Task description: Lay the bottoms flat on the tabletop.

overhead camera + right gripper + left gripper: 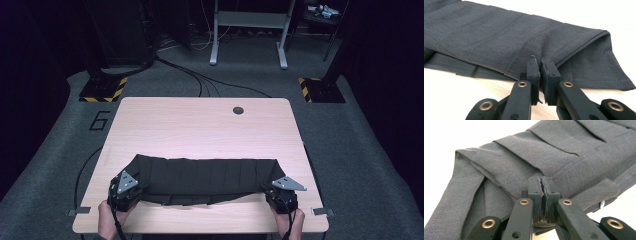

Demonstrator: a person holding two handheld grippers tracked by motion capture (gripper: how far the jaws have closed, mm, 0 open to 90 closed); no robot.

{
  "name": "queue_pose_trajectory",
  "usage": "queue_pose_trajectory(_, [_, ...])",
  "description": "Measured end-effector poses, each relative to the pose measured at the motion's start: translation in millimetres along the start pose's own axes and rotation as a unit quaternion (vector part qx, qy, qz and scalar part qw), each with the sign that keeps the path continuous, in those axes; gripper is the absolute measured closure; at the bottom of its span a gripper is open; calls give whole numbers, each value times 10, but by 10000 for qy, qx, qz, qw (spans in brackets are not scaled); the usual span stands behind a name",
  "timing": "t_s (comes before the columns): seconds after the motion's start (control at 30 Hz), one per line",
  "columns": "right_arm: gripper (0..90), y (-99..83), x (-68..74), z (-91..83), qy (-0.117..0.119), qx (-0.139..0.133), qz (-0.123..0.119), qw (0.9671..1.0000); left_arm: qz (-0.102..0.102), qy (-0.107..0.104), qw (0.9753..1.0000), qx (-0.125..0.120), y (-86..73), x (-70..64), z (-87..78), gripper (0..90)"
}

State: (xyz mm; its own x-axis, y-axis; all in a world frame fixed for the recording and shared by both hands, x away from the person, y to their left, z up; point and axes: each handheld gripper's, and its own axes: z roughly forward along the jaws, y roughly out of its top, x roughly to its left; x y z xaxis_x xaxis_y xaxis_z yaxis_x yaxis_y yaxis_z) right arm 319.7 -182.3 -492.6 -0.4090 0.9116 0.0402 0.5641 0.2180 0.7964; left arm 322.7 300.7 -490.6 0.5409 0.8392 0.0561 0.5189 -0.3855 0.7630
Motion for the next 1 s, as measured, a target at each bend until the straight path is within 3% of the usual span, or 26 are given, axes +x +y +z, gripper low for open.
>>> queue_pose_trajectory(0.17, [849, 32, -5, -25, -12, -79, -22, 10000, 59, -11, 10000, -10, 43, 17, -39, 869])
queue_pose_trajectory(0.67, [853, 238, -13, -90, -34, -279, -98, 9996, 43, 42, 9994, -343, 183, 82, -112, 873])
queue_pose_trajectory(0.9, [854, 330, -13, -77, -50, -356, -114, 9993, 53, 55, 9993, -375, 237, 118, -123, 872])
queue_pose_trajectory(1.0, [855, 363, -25, -70, -53, -369, -61, 9993, 89, -21, 9997, -242, 256, 123, -114, 868])
